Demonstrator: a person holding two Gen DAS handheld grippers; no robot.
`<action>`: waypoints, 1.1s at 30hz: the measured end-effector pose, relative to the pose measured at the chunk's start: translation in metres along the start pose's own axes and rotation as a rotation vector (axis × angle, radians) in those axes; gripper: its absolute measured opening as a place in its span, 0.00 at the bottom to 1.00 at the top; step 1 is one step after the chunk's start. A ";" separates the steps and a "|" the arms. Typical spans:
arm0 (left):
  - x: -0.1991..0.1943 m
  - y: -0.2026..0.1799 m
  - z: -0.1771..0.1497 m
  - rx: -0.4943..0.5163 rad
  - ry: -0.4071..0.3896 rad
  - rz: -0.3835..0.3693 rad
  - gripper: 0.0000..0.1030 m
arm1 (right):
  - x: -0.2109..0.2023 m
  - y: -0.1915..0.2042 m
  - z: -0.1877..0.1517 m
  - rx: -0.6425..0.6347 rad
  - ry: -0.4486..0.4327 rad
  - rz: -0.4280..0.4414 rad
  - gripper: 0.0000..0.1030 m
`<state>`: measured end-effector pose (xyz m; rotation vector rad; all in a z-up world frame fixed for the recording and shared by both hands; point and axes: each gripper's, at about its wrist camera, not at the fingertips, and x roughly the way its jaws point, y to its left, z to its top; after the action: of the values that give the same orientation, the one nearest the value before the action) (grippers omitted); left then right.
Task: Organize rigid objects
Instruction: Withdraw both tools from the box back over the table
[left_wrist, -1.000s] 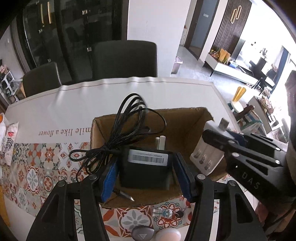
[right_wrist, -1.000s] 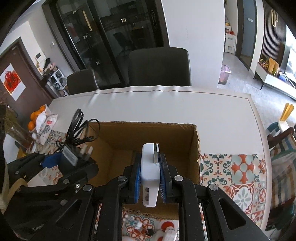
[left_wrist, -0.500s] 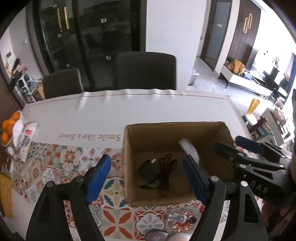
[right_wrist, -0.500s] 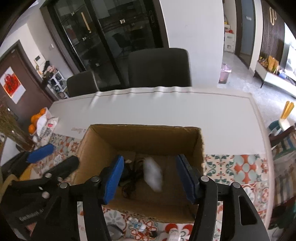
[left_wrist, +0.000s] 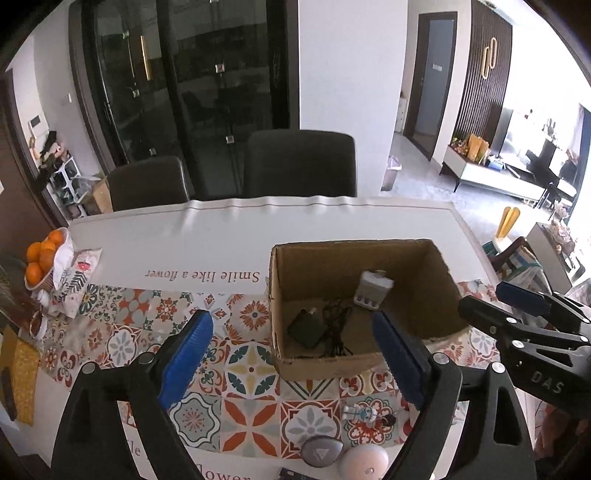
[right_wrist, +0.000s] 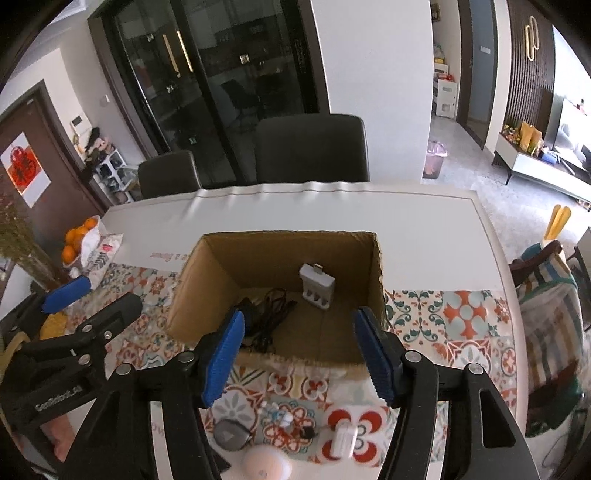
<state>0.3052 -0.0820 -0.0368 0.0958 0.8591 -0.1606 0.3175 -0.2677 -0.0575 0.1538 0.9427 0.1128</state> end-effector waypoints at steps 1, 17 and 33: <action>-0.005 0.000 -0.002 0.000 -0.006 -0.001 0.87 | -0.007 0.001 -0.003 0.000 -0.010 -0.003 0.63; -0.068 -0.005 -0.044 0.001 -0.076 -0.007 0.99 | -0.085 0.016 -0.057 -0.031 -0.107 -0.023 0.77; -0.078 -0.019 -0.103 0.013 -0.006 -0.030 0.99 | -0.105 0.011 -0.115 -0.027 -0.097 -0.009 0.77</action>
<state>0.1754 -0.0778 -0.0447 0.0941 0.8540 -0.1946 0.1629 -0.2649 -0.0387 0.1293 0.8443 0.1090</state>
